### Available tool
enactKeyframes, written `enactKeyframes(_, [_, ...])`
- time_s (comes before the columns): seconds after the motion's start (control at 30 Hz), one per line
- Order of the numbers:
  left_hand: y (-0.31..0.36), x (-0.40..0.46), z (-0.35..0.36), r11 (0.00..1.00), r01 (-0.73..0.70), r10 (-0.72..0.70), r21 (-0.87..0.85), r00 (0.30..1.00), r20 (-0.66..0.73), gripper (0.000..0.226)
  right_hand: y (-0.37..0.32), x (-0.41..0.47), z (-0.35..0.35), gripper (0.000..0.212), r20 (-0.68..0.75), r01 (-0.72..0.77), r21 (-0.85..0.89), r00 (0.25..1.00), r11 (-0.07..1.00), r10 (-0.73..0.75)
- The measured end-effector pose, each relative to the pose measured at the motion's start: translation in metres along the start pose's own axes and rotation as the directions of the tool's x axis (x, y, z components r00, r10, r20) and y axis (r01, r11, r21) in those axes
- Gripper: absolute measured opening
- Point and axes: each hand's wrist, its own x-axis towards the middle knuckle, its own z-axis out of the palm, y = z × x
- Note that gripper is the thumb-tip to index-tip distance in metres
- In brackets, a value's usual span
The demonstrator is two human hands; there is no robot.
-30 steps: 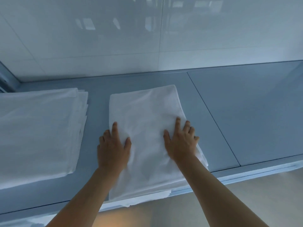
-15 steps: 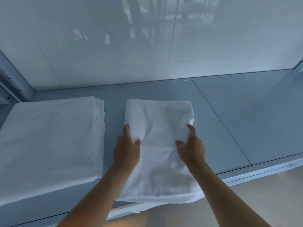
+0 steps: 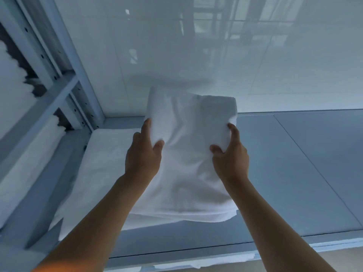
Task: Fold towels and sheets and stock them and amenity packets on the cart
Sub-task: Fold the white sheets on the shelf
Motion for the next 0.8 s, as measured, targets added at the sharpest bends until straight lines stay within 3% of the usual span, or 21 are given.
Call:
enactKeyframes(0.27, [-0.108, 0.023, -0.095, 0.988, 0.147, -0.142, 0.042, 0.986, -0.090, 0.073, -0.098, -0.025, 0.096, 0.078, 0.115, 0.094, 0.052, 0.988, 0.994, -0.100])
enactKeyframes(0.33, [-0.142, 0.011, -0.092, 0.966, 0.246, -0.243, 0.081, 0.969, -0.044, 0.073, -0.092, -0.042, 0.123, 0.079, 0.230, 0.093, -0.003, 0.969, 0.996, -0.090])
enactKeyframes(0.4, [-0.170, -0.010, -0.076, 0.899, 0.373, -0.386, 0.229, 0.922, 0.016, 0.072, -0.071, -0.065, 0.147, 0.082, 0.400, 0.070, -0.141, 0.916, 0.988, -0.008])
enactKeyframes(0.47, [-0.191, -0.027, -0.062, 0.857, 0.428, -0.458, 0.288, 0.888, 0.045, 0.073, -0.047, -0.084, 0.163, 0.085, 0.466, 0.092, -0.285, 0.883, 0.954, 0.054])
enactKeyframes(0.6, [-0.210, -0.027, -0.054, 0.892, 0.414, -0.435, 0.181, 0.895, 0.096, 0.073, -0.031, -0.084, 0.174, 0.087, 0.472, 0.016, -0.275, 0.874, 0.961, 0.120])
enactKeyframes(0.8, [-0.215, -0.028, -0.052, 0.900, 0.367, -0.397, 0.233, 0.913, 0.093, 0.071, -0.027, -0.084, 0.169, 0.087, 0.471, -0.003, -0.266, 0.872, 0.964, 0.133])
